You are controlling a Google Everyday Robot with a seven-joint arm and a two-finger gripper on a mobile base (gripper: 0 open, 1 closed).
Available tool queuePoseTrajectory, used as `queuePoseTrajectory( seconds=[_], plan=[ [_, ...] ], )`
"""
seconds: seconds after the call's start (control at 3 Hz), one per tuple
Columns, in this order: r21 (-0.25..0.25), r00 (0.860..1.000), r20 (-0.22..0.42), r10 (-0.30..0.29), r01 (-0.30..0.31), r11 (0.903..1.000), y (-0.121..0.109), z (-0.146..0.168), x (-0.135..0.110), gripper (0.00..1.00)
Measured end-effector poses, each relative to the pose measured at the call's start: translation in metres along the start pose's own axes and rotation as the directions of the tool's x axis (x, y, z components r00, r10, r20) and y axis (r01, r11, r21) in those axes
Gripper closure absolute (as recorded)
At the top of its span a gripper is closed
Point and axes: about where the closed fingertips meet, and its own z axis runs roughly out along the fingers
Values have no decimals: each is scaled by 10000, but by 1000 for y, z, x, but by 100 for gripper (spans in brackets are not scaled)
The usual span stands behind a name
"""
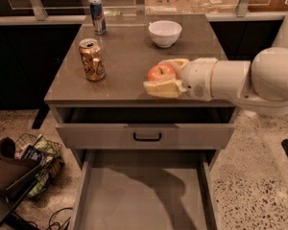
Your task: Pick apple from middle drawer and place on counter
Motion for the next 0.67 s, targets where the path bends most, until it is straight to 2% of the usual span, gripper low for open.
queuePoseTrajectory(
  seconds=[0.33, 0.67],
  plan=[
    [205, 9994, 42, 339, -340, 9992, -46, -6, -1, 100],
    [193, 9984, 134, 555, -557, 9983, -87, 1, 9, 100]
  ],
)
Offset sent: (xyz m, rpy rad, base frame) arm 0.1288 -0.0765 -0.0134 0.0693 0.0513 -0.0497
